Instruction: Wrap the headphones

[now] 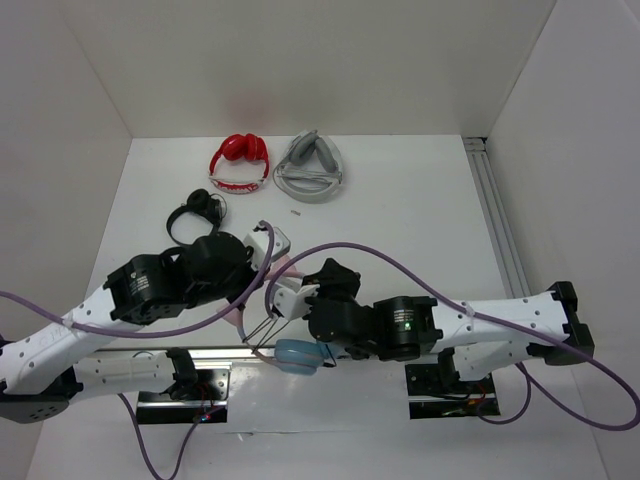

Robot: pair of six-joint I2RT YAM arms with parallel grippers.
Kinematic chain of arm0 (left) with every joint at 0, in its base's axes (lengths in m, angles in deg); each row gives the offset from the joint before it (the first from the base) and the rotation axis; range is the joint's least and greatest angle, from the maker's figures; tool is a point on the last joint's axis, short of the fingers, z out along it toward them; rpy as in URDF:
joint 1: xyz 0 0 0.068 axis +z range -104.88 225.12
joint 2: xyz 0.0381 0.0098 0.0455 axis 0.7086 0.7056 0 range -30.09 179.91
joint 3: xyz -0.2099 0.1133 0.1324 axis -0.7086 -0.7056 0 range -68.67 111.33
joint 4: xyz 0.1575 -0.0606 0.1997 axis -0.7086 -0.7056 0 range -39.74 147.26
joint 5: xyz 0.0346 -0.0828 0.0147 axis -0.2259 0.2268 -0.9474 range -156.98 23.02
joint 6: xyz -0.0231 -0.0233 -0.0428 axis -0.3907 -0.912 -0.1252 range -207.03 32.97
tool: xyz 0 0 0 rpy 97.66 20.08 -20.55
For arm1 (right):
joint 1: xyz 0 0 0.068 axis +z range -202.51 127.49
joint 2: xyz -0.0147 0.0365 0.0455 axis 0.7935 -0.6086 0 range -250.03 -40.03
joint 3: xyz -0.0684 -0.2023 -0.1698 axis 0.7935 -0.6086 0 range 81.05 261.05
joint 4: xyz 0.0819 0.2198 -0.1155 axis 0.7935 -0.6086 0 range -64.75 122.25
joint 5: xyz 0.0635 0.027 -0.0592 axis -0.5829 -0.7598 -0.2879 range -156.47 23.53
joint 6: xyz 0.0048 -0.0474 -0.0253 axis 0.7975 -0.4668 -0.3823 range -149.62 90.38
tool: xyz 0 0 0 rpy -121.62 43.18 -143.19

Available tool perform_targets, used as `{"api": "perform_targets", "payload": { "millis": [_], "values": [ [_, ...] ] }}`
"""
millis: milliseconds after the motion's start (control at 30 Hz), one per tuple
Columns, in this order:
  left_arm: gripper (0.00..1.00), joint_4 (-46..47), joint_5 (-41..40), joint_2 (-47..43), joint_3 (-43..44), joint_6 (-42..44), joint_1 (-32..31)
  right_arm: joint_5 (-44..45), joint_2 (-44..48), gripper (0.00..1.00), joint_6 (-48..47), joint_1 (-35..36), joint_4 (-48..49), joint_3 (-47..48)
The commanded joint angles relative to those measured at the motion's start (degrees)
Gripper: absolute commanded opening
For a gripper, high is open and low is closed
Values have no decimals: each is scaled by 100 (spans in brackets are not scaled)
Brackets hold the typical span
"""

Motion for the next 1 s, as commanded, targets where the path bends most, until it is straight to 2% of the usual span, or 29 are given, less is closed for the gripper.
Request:
{"api": "perform_targets", "payload": {
  "millis": [0,100,133,200,367,600,667,700,800,867,900,967],
  "values": [
    [0,-146,-20,-165,293,-41,-29,338,319,26,-125,-269,265,-171],
    [0,-146,-99,-165,293,-41,-29,267,372,26,-125,-323,327,-224],
    [0,-198,-151,-165,346,-41,-29,267,372,30,-203,-375,406,-303],
    [0,-199,-152,-165,346,-41,-29,267,425,33,-282,-455,520,-391],
    [0,-199,-152,-165,399,-41,-29,161,566,35,-283,-665,574,-453],
    [0,-252,-668,-78,399,-234,-29,170,742,41,-336,-998,1012,-585],
    [0,-252,-854,89,346,-314,-29,170,820,47,-336,-1140,1249,-585],
    [0,-252,-933,142,285,-383,-29,327,882,50,-397,-1201,1694,-637],
    [0,-6,-1215,318,92,-437,-29,784,882,73,-258,-1334,2050,-445],
    [0,353,-1277,397,-57,-314,-29,1344,725,97,207,-1395,2050,-43],
    [0,520,-1277,476,-110,-235,58,1531,611,100,444,-1395,1772,134],
    [0,793,-1085,529,-172,63,208,1908,539,100,1488,-1395,1236,756]
  ]
}}
